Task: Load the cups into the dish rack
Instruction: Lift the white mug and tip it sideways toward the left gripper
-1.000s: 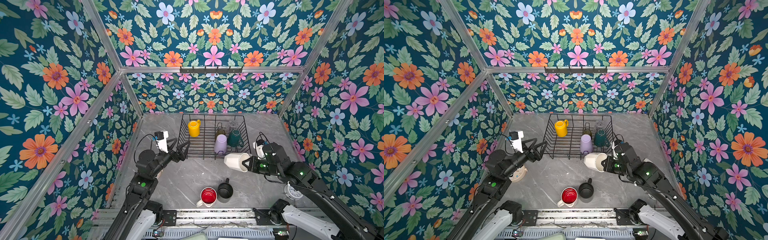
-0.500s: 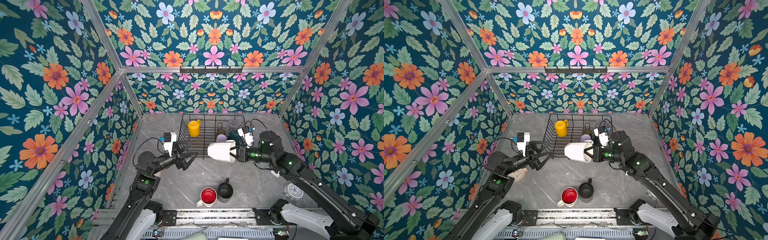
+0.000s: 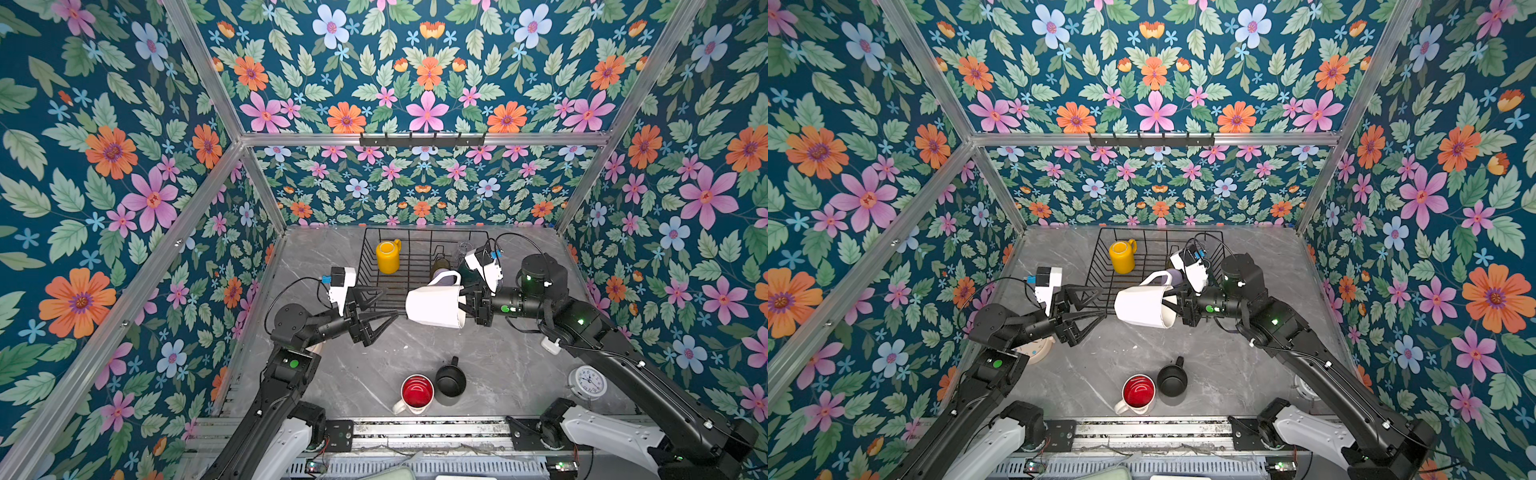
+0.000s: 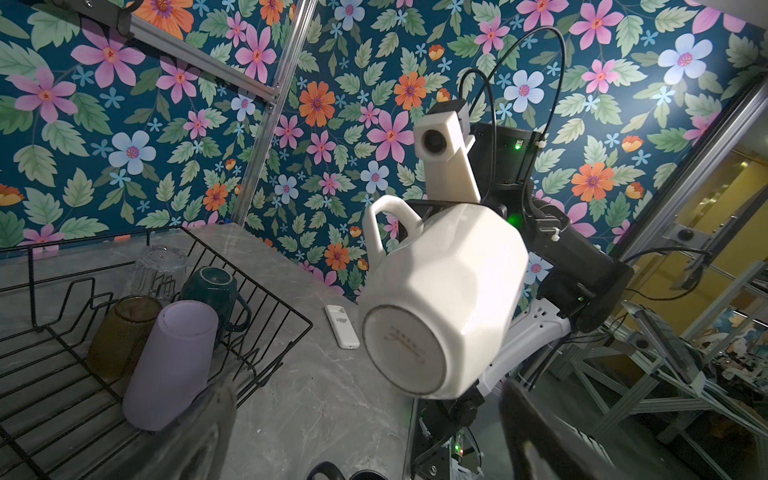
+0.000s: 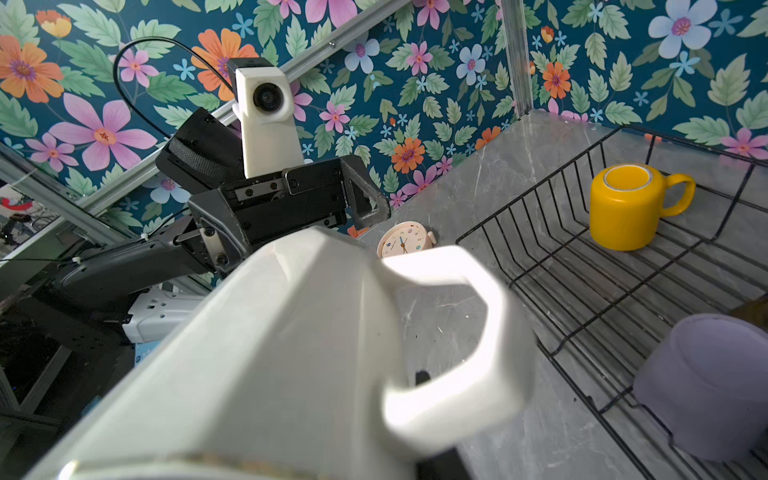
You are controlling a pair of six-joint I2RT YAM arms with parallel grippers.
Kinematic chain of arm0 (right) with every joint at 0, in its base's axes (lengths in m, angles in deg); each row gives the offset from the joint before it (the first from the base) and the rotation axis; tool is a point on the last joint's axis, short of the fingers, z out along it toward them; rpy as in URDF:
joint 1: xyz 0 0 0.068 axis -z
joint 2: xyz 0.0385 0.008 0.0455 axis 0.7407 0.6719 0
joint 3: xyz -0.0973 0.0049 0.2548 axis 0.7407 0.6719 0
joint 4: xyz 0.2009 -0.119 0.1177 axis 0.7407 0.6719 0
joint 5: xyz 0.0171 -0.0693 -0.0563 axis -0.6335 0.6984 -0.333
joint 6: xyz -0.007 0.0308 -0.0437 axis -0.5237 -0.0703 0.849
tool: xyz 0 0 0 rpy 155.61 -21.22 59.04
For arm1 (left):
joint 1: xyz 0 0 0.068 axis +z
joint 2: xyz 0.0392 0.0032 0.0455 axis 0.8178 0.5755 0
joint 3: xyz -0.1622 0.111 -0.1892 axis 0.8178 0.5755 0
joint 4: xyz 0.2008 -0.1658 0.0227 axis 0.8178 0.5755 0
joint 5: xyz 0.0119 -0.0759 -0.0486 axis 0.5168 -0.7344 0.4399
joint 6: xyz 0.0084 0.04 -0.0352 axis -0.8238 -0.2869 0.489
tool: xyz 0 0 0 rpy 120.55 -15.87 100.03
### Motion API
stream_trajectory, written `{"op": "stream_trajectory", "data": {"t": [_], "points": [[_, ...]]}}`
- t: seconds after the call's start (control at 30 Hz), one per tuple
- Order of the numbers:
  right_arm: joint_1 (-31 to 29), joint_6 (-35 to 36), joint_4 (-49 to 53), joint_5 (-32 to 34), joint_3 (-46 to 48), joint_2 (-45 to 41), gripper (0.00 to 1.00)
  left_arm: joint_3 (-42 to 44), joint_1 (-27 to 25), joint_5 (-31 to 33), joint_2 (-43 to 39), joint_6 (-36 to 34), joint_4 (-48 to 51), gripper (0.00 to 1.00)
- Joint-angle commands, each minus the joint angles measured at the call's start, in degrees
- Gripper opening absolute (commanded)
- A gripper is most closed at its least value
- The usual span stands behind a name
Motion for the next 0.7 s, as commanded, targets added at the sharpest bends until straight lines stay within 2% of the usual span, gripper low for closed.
{"op": "stream_trajectory", "data": {"t": [0.0,0.27,0.4,0.53,0.67], "points": [[-1.64,4.08,-0.73,-0.83,-0.75,0.39,0.00,-0.09,-0.02,-1.86,0.34,1.10,-3.05,1.00],[-5.29,14.71,6.23,2.62,-3.11,1.05,0.00,-0.01,0.00,-2.39,0.18,1.76,-3.80,1.00],[-8.01,20.57,9.62,9.49,-3.96,1.01,0.00,0.08,0.04,-2.45,0.22,1.81,-3.80,1.00],[-8.46,22.85,12.95,10.46,-5.10,2.37,0.00,-0.08,-0.02,-2.63,0.27,1.85,-3.74,1.00],[-8.56,22.87,10.83,11.12,-2.82,0.84,0.00,-0.09,-0.01,-2.70,0.18,1.68,-3.54,1.00]]}}
